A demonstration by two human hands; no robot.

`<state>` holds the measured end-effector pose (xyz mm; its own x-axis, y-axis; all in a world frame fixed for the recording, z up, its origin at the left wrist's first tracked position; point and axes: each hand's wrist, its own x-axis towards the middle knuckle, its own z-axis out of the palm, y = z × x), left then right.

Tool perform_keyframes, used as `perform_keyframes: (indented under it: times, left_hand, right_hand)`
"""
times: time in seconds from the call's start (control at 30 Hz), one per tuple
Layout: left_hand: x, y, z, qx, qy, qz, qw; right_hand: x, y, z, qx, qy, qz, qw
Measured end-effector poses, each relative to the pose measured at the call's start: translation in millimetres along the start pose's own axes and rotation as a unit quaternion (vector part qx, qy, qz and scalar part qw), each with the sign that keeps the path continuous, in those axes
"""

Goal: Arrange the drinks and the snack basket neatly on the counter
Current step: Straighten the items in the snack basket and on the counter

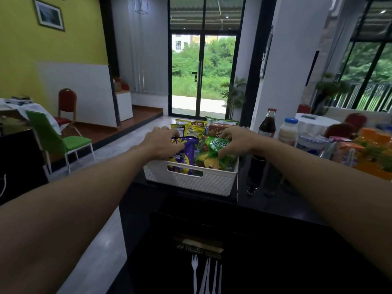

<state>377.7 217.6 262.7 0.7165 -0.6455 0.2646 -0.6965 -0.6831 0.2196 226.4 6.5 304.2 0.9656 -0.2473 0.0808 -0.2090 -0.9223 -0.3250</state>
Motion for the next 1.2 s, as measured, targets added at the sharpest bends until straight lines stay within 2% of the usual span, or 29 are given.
perform_keyframes:
  times: [0.2,0.43,0.6,0.83,1.07,1.2]
  left_hand:
    - [-6,5,-12,0.034,0.013,0.013,0.999]
    - [-12,8,-22,0.062,0.009,-0.03,0.998]
    - [-13,8,-27,0.084,-0.001,-0.041,0.996]
    - [-11,7,-23,0.121,0.002,-0.03,0.992]
    - [-8,5,-20,0.107,0.017,-0.009,0.994]
    - [-7,7,-20,0.104,0.029,0.001,0.994]
  right_hand:
    - [-6,-4,-19,0.036,0.049,0.007,0.998]
    - [-22,-13,-31,0.075,0.077,-0.018,0.994]
    - [-28,-21,-32,0.053,0.123,-0.016,0.991]
    - [-30,-21,-34,0.049,0.094,-0.056,0.993]
    - [-28,-14,-27,0.166,0.012,-0.055,0.985]
    - [-26,-11,-25,0.17,-0.002,-0.062,0.984]
